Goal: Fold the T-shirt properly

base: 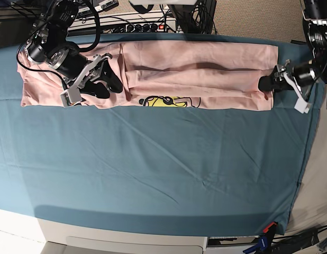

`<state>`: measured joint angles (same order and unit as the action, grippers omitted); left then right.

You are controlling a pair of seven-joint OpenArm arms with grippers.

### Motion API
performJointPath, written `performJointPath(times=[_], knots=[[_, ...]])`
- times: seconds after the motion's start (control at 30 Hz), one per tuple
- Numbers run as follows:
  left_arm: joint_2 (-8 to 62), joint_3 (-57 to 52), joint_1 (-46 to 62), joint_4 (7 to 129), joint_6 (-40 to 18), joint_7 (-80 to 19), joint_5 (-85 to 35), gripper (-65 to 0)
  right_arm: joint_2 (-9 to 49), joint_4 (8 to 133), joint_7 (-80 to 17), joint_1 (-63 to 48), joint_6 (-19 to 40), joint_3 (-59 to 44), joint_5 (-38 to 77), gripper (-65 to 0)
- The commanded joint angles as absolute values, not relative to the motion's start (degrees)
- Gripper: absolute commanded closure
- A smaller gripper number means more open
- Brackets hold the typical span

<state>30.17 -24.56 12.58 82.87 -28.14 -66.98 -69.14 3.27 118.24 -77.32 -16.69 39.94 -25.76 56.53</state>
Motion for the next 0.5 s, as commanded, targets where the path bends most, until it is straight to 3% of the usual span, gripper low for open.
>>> performJointPath(times=[0.0,0.07,0.13,0.3,0.47], knots=[[30.98,-24.62,13.52,83.11,-27.94,-69.69,-67.44,-36.1,3.49,119.24,-75.83,-16.34,40.00,-25.93,57.32,-29.2],[30.98,-24.62,13.82,83.11,-28.16,-70.11,-68.10,-34.5,3.49,119.24,-75.81,-16.34,40.00,-25.93,57.32,-29.2],[30.98,-24.62,13.76,83.11,-28.34,-70.00,-68.20,-28.4,3.49,119.24,-75.83,-16.34,40.00,-25.93,57.32,-29.2],[31.00,-24.62,13.26,83.29,-28.53,-68.82,-69.14,0.0,3.51,119.24,-74.83,-16.34,40.00,-25.93,54.41,-29.2],[30.98,-24.62,12.97,85.03,-31.24,-68.82,-72.55,0.0,3.51,119.24,-70.54,-16.34,40.00,-26.55,47.40,-29.2]])
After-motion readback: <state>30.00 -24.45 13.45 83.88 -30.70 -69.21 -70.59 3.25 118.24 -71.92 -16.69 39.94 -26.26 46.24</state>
